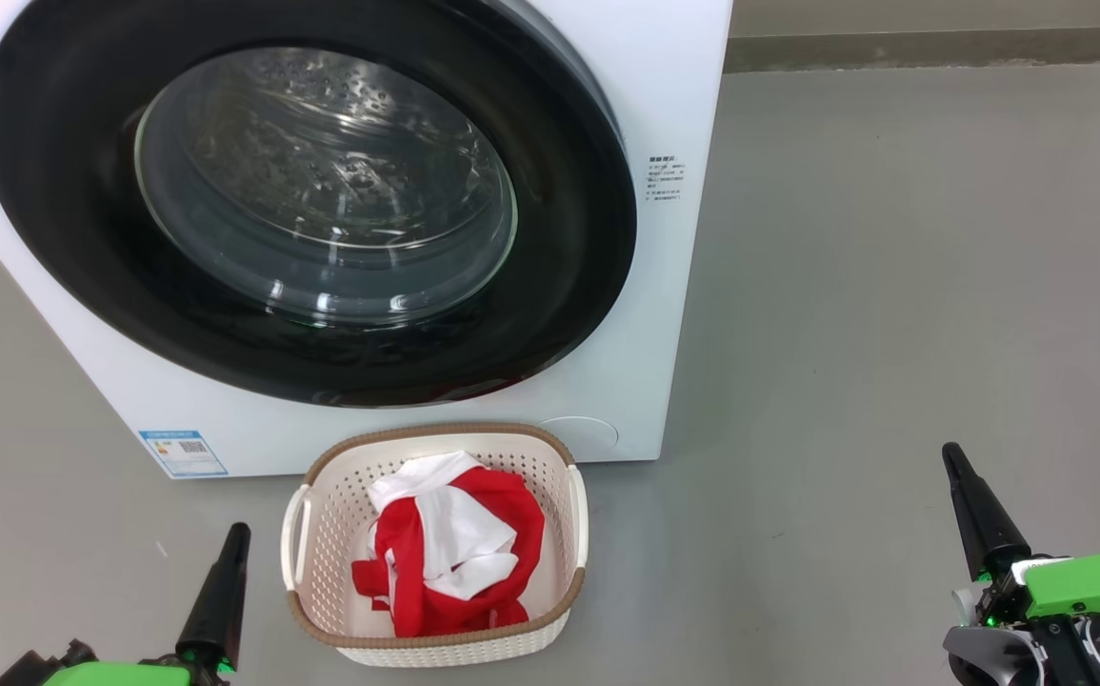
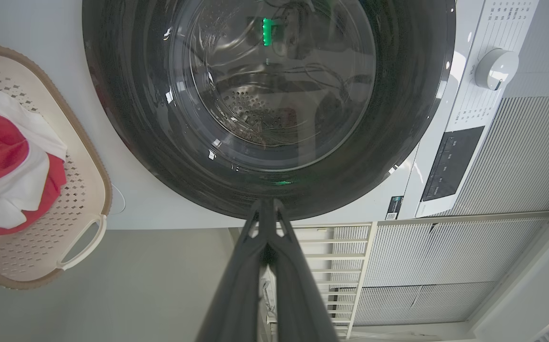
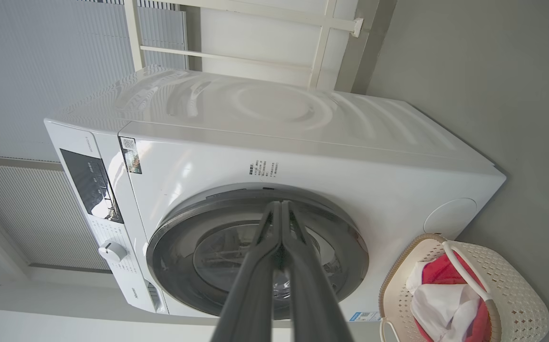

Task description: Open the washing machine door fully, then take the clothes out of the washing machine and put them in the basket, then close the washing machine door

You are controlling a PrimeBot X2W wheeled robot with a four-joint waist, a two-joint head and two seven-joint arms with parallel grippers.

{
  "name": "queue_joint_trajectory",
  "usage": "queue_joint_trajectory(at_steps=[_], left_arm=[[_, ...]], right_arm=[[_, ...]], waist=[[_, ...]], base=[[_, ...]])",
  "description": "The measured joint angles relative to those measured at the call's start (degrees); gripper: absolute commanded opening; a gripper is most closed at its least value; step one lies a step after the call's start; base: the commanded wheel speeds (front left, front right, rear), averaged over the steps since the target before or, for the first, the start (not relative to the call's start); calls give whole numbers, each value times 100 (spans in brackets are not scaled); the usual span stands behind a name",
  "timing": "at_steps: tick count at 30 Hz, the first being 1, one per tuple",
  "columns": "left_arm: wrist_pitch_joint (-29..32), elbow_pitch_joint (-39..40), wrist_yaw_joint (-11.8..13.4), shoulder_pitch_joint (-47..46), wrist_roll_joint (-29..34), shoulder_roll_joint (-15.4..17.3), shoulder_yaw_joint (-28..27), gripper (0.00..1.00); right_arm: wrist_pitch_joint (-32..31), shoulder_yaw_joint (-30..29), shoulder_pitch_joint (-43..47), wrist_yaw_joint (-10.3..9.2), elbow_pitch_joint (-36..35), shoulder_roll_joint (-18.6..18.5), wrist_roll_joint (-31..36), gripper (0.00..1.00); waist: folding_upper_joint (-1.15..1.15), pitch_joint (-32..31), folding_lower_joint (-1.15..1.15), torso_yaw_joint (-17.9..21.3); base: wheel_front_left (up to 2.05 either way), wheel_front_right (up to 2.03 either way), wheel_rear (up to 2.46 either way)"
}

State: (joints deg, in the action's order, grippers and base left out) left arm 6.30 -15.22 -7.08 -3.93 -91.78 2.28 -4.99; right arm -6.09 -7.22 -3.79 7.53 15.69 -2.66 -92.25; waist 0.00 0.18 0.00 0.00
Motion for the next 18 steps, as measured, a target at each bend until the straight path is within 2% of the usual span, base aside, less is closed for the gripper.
queue_joint_trajectory(at_steps=[18], left_arm=[[0, 0, 0, 0, 0, 0, 1, 0]], right_arm=[[-4, -4, 0, 0, 0, 3, 0, 0]], waist=[[0, 0, 0, 0]], base=[[0, 0, 0]])
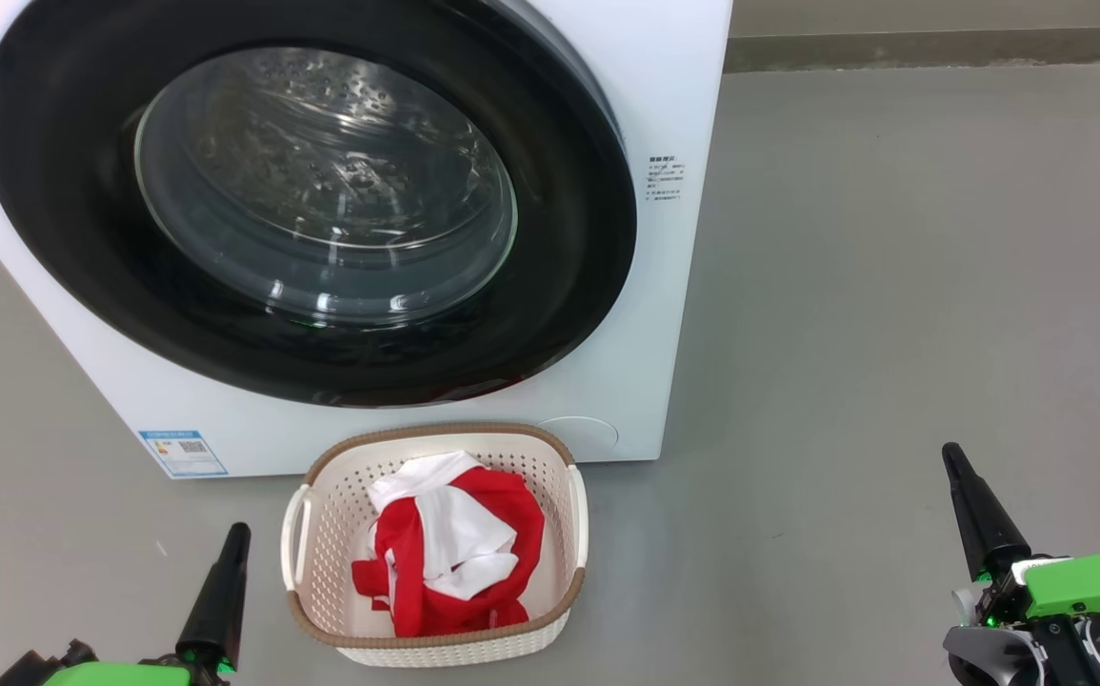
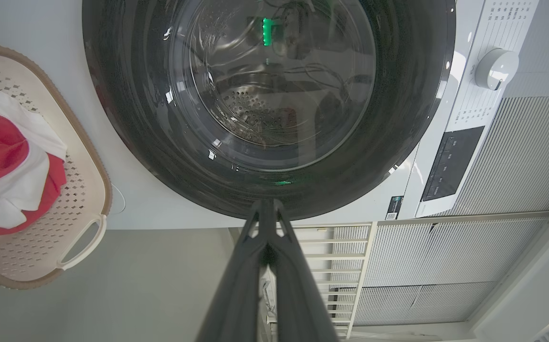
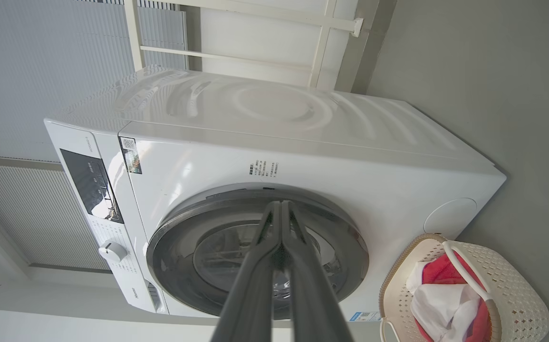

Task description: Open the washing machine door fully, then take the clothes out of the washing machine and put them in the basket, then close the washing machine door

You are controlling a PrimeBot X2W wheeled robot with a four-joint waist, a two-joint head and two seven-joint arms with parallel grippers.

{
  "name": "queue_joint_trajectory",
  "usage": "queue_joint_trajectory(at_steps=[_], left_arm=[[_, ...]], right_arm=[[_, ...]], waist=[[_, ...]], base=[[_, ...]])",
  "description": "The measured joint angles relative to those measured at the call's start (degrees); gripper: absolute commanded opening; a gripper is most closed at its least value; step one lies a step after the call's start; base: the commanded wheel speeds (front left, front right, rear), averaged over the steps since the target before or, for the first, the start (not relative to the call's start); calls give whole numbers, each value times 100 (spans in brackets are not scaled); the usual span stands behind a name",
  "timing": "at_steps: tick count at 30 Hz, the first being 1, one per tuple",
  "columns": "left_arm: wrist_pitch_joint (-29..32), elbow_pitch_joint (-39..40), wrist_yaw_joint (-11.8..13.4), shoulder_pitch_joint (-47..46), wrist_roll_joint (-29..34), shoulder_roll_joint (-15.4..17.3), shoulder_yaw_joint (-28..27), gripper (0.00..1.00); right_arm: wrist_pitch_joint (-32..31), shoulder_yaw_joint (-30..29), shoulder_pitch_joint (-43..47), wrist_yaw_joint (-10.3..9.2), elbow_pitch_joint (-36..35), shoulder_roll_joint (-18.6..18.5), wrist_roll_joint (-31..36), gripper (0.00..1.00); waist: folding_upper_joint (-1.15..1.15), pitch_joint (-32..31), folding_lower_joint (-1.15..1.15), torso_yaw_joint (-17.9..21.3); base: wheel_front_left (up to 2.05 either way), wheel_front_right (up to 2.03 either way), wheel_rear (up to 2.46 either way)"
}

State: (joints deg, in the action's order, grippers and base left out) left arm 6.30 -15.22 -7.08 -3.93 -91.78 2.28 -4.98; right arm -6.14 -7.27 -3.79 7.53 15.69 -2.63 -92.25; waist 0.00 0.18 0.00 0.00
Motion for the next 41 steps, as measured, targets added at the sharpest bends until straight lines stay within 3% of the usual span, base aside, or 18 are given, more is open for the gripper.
queue_joint_trajectory(at_steps=[41], left_arm=[[0, -1, 0, 0, 0, -1, 1, 0]], right_arm=[[0, -10, 0, 0, 0, 21, 0, 0]], waist=[[0, 0, 0, 0]], base=[[0, 0, 0]])
